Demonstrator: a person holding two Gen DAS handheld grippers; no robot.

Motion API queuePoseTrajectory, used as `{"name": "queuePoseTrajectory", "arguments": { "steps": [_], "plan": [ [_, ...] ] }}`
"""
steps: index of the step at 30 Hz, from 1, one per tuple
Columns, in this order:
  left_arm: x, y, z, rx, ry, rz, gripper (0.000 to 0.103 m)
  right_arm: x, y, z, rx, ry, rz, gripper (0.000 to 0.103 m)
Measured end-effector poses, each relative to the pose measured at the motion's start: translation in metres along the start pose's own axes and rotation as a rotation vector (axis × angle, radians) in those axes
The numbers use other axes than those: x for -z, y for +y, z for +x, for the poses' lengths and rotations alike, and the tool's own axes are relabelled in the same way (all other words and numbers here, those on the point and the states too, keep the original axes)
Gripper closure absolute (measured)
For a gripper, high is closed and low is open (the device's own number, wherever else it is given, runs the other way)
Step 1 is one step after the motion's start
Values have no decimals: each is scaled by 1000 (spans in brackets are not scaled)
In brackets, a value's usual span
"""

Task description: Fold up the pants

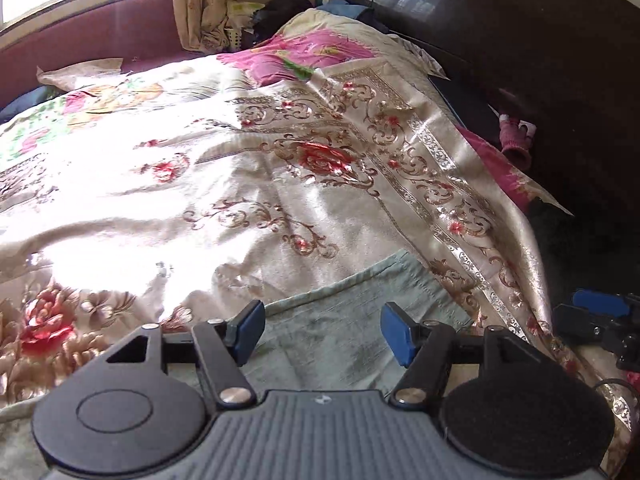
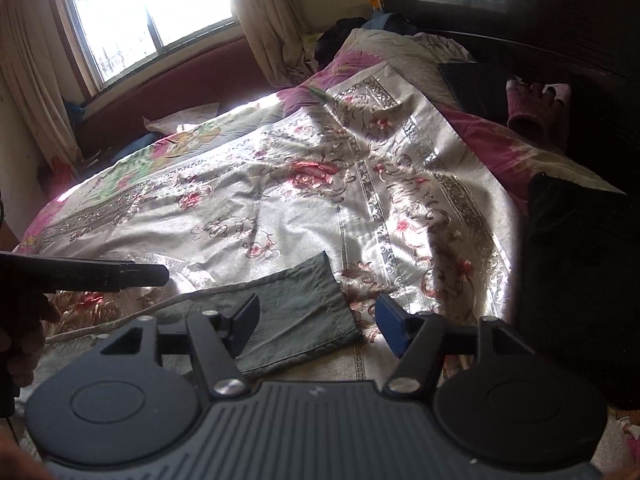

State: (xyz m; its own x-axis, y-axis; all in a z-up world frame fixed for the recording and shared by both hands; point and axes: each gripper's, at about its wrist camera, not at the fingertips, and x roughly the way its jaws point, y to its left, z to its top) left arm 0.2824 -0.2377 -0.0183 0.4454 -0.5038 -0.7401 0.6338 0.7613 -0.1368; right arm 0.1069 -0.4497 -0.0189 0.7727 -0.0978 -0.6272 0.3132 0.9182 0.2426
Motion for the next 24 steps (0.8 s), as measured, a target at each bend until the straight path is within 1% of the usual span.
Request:
{"name": "queuePoseTrajectory", "arguments": {
  "steps": [2, 3, 5, 8, 12, 14, 18, 24],
  "plan": [
    [12, 15, -31, -51, -8, -10, 15, -2, 16, -15, -16, -1, -32, 29],
    [18, 21, -44, -74, -8, -8, 14, -3, 23, -21, -28, -2, -44, 28],
    [30, 37, -72, -130, -7, -20, 10, -2, 38, -33, -57, -4, -65, 22],
    [47, 60, -108, -198, -9, -57, 8, 0, 63, -47, -87, -8, -106, 15],
    [77, 93, -150, -290, -10, -109, 6, 4, 93, -56, -124, -3, -133, 9],
    [93, 110, -167, -320, -17, -148, 0, 6, 111, -57, -151, 3, -150, 5],
    [125, 148, -196, -386, -40, -229, 0, 13, 151, -47, -200, 21, -214, 3],
    [170, 202, -218, -461, -31, -330, 0, 24, 209, -12, -274, 69, -299, 3]
  ]
}}
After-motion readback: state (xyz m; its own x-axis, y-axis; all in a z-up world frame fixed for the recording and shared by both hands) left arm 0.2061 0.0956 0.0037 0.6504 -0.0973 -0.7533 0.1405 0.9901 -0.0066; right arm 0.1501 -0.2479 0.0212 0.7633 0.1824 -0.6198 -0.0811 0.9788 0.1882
